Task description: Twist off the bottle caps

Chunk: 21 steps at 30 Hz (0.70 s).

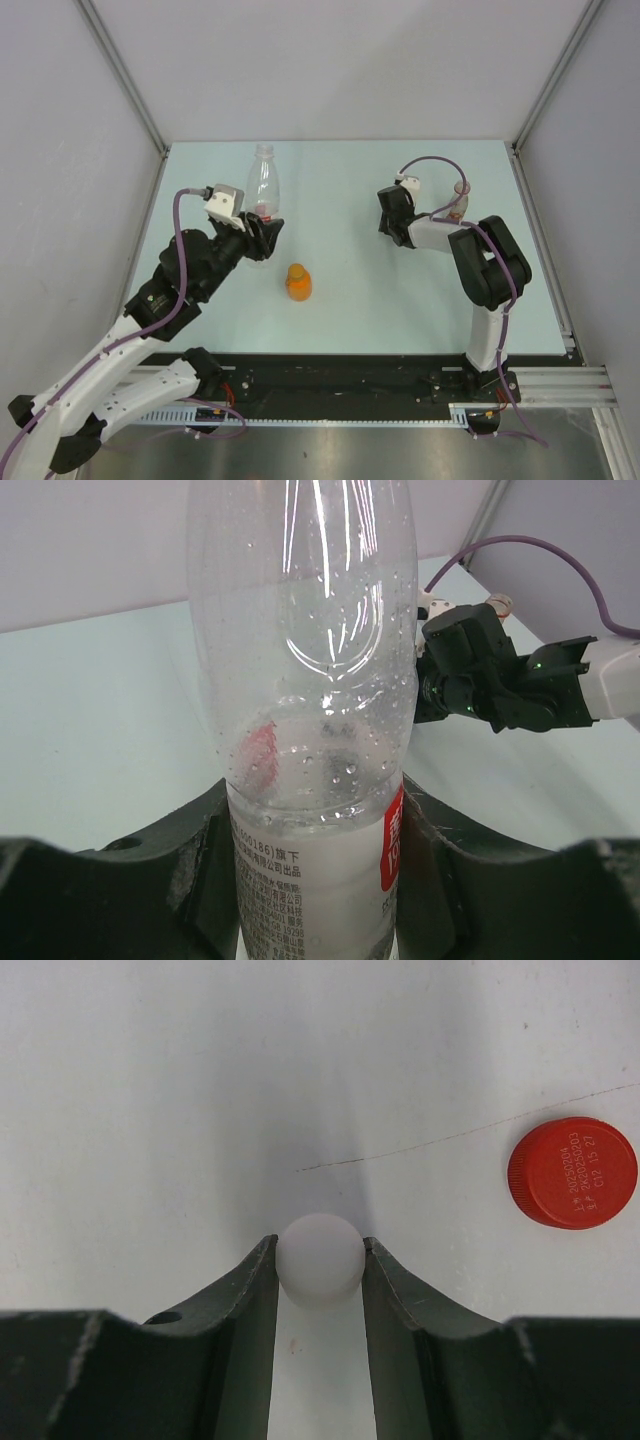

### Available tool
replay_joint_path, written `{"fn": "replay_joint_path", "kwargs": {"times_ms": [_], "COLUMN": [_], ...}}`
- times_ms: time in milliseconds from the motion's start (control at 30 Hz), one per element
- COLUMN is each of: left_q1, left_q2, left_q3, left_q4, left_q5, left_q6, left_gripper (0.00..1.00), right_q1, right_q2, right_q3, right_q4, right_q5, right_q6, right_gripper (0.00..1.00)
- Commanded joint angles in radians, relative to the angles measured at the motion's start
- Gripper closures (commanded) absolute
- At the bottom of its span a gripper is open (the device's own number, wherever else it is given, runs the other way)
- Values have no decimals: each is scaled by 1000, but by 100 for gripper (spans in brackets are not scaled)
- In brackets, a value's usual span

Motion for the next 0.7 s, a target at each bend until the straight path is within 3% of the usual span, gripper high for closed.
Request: {"fn": "replay_joint_path", "kwargs": {"times_ms": [0,367,667], "left_q1": [4,4,4], "left_q2": [-6,-9,-14], "left_q3": [-4,-9,-12], "left_q4": [27,24,19], "left_q5": [-5,6,6], "left_q6": [-12,-15,-11], "left_gripper": [88,85,84], "right_q1": [-2,-3,-3], "right_q2": [20,20,11], "right_q3": [19,19,18], "right_q4": [-58,-84,-112], "right_q5": [-16,-16,-13], "right_q6": [-7,-1,16], "right_gripper": [70,51,45]}}
